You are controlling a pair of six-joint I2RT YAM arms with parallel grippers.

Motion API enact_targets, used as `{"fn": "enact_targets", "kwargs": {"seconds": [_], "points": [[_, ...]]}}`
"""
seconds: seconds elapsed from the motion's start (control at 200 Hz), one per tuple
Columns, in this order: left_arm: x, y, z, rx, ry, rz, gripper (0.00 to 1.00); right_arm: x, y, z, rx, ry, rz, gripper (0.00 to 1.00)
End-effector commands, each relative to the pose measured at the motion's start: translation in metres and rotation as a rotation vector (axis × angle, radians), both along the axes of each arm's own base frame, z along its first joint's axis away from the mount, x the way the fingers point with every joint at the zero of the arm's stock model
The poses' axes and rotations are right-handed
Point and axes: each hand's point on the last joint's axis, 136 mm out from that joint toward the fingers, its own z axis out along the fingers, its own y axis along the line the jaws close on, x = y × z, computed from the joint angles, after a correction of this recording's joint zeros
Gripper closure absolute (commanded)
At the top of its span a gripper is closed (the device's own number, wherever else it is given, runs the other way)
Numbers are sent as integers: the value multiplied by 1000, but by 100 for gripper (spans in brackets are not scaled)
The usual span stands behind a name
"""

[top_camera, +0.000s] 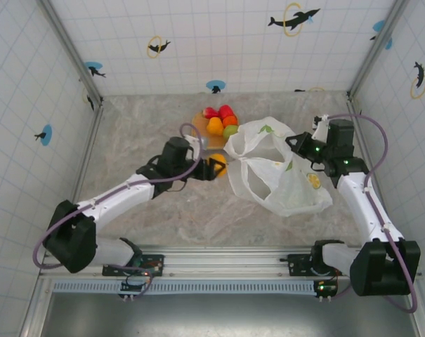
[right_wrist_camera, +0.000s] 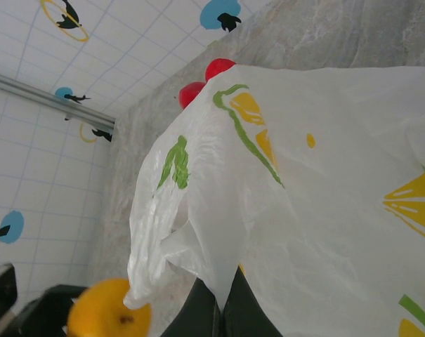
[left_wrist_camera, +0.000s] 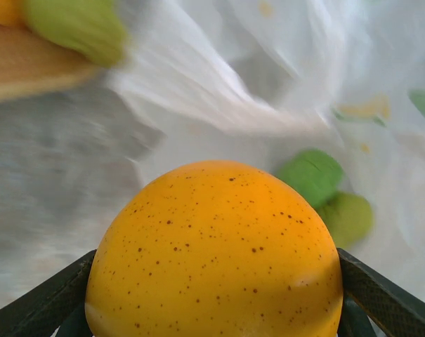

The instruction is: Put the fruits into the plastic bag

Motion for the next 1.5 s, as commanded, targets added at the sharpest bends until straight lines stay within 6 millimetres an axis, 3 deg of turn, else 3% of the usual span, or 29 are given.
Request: {"fn": "enact_targets", "kwargs": {"seconds": [0.0, 0.095, 0.125, 0.15, 0.445, 0.686, 0.891, 1.011, 1.151, 1.366, 1.491], "points": [[-18, -41, 4, -47, -1, -132, 36, 3, 7, 5, 33, -25, 15, 100], [-20, -68, 0, -40, -8, -192, 36, 1, 11, 7, 38, -28, 28, 100], [-18, -69, -11, -9, -1, -190, 36, 0, 12, 7, 38, -28, 33, 100], [-9, -76, 0, -16, -31, -186, 36, -1, 13, 6, 37, -25, 36, 100], [22, -99, -22, 7, -51, -148, 34, -13, 15, -2, -5, -5, 89, 100], [41, -114, -14, -60, -74, -116, 33, -19, 21, -9, -18, 8, 132, 100], [46, -147, -31, -96, -27, -140, 33, -17, 31, 2, 41, -18, 141, 100], [60, -158, -43, -126, -14, -70, 33, -15, 34, 8, 81, -28, 142, 100], [80, -172, -48, -163, -12, 21, 28, -15, 33, 0, 82, -13, 134, 100], [83, -204, -61, -196, 30, 20, 22, -14, 32, -8, 81, 6, 127, 100], [84, -204, -58, -190, 19, 15, 15, -13, 29, -7, 70, 0, 124, 100]]}}
